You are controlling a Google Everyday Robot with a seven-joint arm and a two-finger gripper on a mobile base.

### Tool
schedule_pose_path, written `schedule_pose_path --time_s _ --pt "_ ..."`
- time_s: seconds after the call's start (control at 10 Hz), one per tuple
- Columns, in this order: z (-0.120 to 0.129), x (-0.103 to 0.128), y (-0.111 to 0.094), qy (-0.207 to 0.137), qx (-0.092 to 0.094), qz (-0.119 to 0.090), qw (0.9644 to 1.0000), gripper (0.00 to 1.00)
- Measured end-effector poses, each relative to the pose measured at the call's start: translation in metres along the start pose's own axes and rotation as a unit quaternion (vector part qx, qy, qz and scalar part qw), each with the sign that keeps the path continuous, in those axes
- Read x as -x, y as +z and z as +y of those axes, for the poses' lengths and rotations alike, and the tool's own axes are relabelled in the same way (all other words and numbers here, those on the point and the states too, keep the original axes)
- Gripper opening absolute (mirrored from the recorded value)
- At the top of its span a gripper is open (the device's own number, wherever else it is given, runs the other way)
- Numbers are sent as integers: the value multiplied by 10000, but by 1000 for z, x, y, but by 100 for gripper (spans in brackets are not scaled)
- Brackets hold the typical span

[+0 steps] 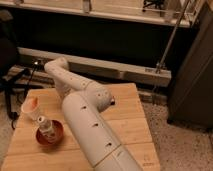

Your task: Wipe the white sponge on the table

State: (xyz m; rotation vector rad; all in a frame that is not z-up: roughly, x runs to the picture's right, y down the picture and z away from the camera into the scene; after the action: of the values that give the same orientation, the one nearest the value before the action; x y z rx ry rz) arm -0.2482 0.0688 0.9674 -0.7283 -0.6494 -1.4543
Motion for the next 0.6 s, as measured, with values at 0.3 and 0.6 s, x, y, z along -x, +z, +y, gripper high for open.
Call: schedule_pose_path --time_s 0.3,0.6 --pt "32 -3 -2 230 203 -39 9995 0" --pt "60 6 -7 363 352 -65 9987 0"
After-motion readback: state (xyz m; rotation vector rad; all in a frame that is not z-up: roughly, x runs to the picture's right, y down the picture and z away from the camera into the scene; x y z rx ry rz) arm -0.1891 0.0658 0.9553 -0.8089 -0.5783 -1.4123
